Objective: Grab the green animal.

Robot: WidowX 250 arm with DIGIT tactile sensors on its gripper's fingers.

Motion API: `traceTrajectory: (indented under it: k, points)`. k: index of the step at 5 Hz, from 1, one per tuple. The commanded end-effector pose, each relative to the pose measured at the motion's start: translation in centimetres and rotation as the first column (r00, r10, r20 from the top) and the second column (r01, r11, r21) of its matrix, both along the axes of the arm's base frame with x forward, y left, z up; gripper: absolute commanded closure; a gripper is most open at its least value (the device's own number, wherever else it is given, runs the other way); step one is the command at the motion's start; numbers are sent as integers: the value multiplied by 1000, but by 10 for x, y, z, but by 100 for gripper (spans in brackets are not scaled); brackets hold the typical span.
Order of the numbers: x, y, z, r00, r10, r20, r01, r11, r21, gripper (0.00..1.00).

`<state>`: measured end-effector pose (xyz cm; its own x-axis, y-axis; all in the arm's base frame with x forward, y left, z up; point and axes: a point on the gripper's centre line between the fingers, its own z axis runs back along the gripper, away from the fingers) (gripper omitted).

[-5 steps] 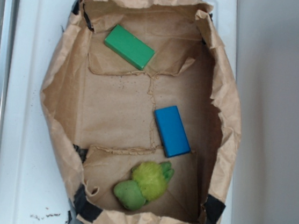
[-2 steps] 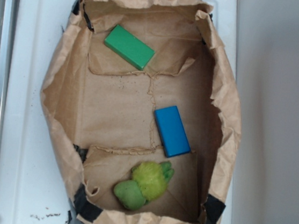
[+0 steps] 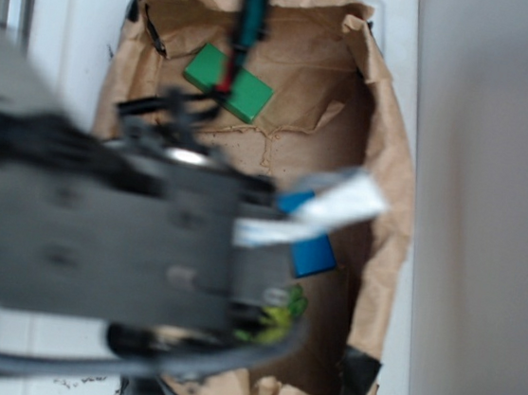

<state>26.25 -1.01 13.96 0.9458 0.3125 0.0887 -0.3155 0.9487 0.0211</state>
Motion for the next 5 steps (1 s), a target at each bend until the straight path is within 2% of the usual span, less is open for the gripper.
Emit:
traceTrajectory:
  k: [1,2,3,4,5]
  points:
    - [63,38,2,980,197,40,-196,980,-34,0]
    - [58,43,7,978,206,24,-202,973,-112,0]
    - [44,42,0,970,232,67,-217,960,-179,0]
    - [25,36,-10,975,211,74,-187,952,-242,0]
    - [15,23,-12,983,168,73,-142,950,-277,0]
